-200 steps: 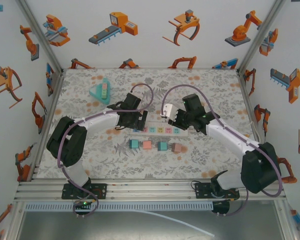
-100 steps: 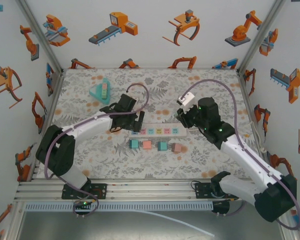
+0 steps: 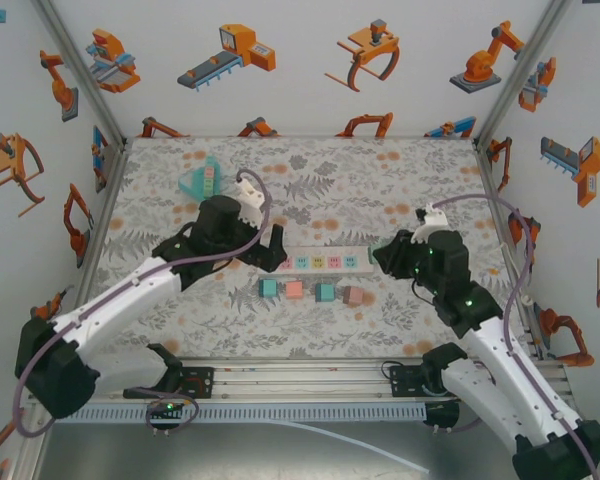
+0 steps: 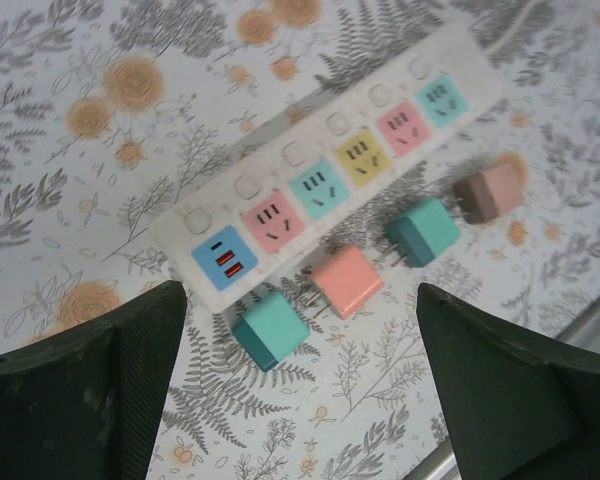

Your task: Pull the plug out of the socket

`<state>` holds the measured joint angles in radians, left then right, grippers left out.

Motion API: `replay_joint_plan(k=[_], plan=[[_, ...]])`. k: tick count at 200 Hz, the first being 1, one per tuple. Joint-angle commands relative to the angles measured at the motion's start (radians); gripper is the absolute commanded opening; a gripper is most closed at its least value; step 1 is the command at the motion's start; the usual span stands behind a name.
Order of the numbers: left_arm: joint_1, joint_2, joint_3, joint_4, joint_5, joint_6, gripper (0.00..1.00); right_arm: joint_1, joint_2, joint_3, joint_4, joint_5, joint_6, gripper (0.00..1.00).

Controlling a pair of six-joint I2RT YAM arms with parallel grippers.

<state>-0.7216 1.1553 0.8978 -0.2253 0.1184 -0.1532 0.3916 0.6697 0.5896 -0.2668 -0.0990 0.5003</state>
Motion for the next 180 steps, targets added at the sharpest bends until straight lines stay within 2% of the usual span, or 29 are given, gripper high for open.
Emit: replay_joint_plan(k=[1,43,60,74,138,180], plan=[[-0.009,-0.094,-0.059,0.063,0.183,0.099,0.90,-0.028,-0.049,-0.054,-0.049,0.017,0.185,0.20],[-0.021,-0.212,-0.126,0.084,0.419,0.201,0.94,-0.048,-0.107,-0.184,-0.056,0.046,0.300,0.20],[-0.030,-0.219,-0.115,0.061,0.474,0.219,1.00,-0.049,-0.111,-0.228,-0.035,0.058,0.324,0.20],[-0.038,-0.220,-0.111,0.056,0.507,0.231,0.97,-0.050,-0.103,-0.265,-0.009,0.062,0.343,0.20],[-0.059,-0.182,-0.091,0.053,0.508,0.249,0.97,-0.049,-0.039,-0.377,0.146,0.040,0.367,0.21],[-0.070,-0.150,-0.074,0.044,0.495,0.258,0.97,-0.049,-0.035,-0.419,0.158,0.055,0.392,0.30]])
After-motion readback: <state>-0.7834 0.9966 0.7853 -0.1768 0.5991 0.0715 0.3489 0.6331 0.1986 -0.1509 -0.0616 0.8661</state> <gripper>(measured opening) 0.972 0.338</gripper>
